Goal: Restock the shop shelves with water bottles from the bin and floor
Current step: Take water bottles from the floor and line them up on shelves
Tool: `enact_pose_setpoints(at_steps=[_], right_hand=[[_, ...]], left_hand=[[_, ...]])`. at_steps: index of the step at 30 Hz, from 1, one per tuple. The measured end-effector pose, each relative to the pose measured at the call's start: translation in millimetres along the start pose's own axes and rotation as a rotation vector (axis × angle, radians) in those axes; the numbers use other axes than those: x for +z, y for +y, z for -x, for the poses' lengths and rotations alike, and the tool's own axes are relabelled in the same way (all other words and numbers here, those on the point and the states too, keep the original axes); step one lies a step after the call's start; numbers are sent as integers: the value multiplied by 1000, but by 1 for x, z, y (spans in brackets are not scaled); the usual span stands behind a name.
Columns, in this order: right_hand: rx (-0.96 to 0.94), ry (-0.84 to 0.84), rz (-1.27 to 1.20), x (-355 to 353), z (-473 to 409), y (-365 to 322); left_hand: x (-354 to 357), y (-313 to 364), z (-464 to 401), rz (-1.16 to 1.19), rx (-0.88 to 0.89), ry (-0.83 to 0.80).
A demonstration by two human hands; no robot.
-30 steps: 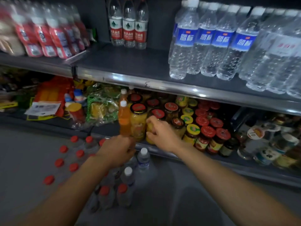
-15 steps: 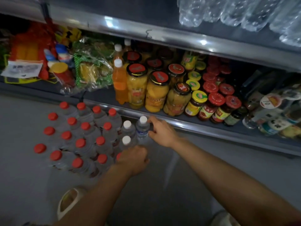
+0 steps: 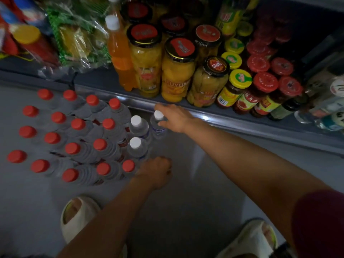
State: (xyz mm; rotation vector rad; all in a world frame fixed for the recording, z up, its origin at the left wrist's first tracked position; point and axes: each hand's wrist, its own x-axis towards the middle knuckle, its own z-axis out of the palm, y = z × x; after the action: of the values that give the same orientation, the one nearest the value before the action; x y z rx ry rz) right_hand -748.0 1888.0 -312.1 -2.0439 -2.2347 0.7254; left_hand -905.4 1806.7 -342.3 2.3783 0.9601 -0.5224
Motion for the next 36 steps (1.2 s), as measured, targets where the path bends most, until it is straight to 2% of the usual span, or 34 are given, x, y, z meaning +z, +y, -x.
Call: enact_pose_setpoints(at_steps=[6,12,17,22,27,36], right_hand=[[15,-46,-4,-2,8,0],[87,-19,-139,-24,50,2],[83,9,-114,-57,91,-4],[70,109,-88,-105,131,-12],[63,295,-71,-165,169,-28],[40,557,-63,-267,221,-43]], left_hand=[[-2,3,2,29,-6,24],[-21,5,18,64,-8,83],[-49,20,35,71,18,144],[-91,43,57,34,48,290],[-140,69,75,4,123,442],[-228,107,97,-39,186,605]])
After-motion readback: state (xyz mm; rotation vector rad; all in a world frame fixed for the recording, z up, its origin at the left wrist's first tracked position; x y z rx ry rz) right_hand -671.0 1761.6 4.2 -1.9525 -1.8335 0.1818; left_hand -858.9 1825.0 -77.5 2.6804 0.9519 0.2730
